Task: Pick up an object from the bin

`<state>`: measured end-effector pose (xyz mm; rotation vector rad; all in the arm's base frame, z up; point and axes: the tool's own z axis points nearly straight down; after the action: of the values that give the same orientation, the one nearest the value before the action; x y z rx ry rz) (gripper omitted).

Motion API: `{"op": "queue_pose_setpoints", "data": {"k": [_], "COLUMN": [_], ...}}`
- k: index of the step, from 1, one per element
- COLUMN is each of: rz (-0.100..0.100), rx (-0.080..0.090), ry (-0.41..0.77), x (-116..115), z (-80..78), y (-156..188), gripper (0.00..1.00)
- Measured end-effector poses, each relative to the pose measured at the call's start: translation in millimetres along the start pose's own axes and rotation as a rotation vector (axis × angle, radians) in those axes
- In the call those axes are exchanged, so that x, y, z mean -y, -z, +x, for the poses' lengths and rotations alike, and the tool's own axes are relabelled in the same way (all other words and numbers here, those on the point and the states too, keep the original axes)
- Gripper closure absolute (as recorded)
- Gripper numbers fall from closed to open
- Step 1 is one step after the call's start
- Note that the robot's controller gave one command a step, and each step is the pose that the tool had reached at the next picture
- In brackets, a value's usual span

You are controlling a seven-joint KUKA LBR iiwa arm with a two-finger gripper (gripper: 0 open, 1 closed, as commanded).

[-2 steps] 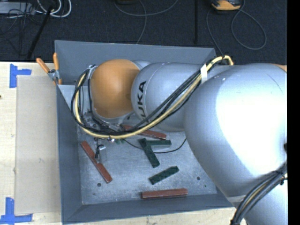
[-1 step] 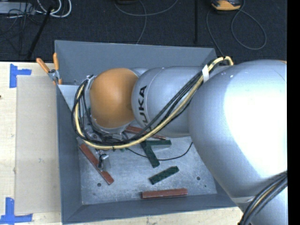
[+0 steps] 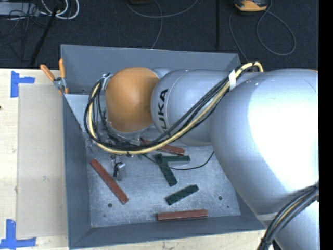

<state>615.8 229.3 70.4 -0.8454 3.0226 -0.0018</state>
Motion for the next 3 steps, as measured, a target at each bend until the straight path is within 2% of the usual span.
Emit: {"op": "queue_pose_setpoints", "data": {"k": [1, 2, 3], "rz": [-0.002, -0.002, -0.002], "rx": [0.006, -0.013, -0.002], "ry": [-0.067, -0.106, -0.096], "x": [-10.8, 36.8, 2.5], "z": [2.2, 75.1, 130.7], "y": [69.1, -4.7, 85.7], "gripper": [0.0, 0.0, 0.0]}}
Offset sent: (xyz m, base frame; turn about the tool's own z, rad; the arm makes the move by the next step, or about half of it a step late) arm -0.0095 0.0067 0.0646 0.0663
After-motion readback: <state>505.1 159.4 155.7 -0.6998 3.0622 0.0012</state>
